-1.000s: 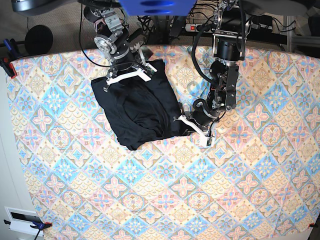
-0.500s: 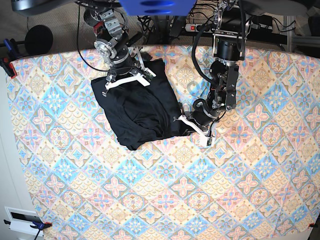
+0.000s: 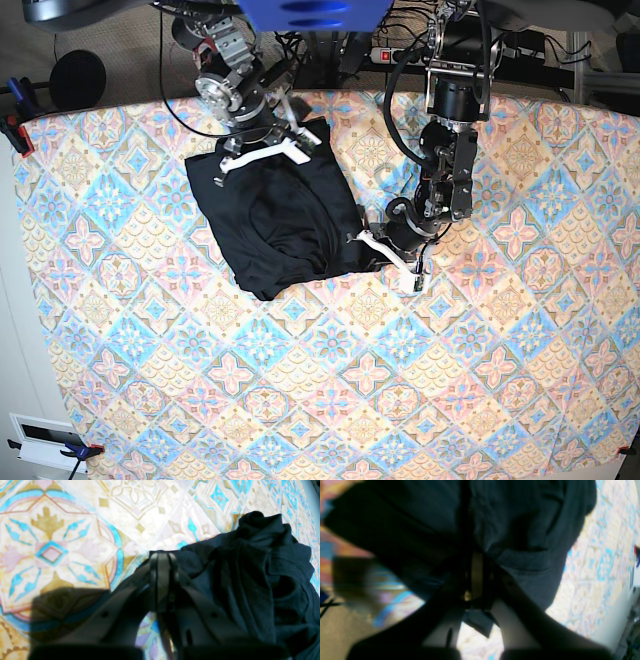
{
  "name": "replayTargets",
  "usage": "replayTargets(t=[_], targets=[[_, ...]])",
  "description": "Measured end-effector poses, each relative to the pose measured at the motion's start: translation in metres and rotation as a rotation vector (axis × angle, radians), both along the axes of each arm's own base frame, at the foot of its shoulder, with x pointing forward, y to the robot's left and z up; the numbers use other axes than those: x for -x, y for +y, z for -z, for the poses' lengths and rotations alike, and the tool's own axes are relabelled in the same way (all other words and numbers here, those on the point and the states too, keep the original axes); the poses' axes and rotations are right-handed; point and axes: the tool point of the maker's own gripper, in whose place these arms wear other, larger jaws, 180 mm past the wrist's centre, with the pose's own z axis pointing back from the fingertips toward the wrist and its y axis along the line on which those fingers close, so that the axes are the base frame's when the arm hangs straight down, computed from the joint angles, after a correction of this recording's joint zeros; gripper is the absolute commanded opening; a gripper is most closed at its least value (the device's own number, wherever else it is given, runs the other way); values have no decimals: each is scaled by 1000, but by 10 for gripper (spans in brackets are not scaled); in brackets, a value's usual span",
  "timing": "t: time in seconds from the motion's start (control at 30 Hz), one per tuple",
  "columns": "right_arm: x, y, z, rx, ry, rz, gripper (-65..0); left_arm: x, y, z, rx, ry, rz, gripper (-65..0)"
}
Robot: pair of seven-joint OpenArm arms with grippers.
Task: Layout the t-shirt on the table in an organized manner, then fold the t-shirt properly
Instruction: 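Pull the grasped edge with the right gripper to square the folded shirt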
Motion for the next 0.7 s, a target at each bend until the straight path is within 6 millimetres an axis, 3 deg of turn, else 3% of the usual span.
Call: replayTargets(t=[0.37,0.7], targets=[[30,52,0,-32,44,-145,-650,0,0,0,0,0,0,-649],[38,54,2,-37,60,-150,-649,0,0,0,0,0,0,-649]])
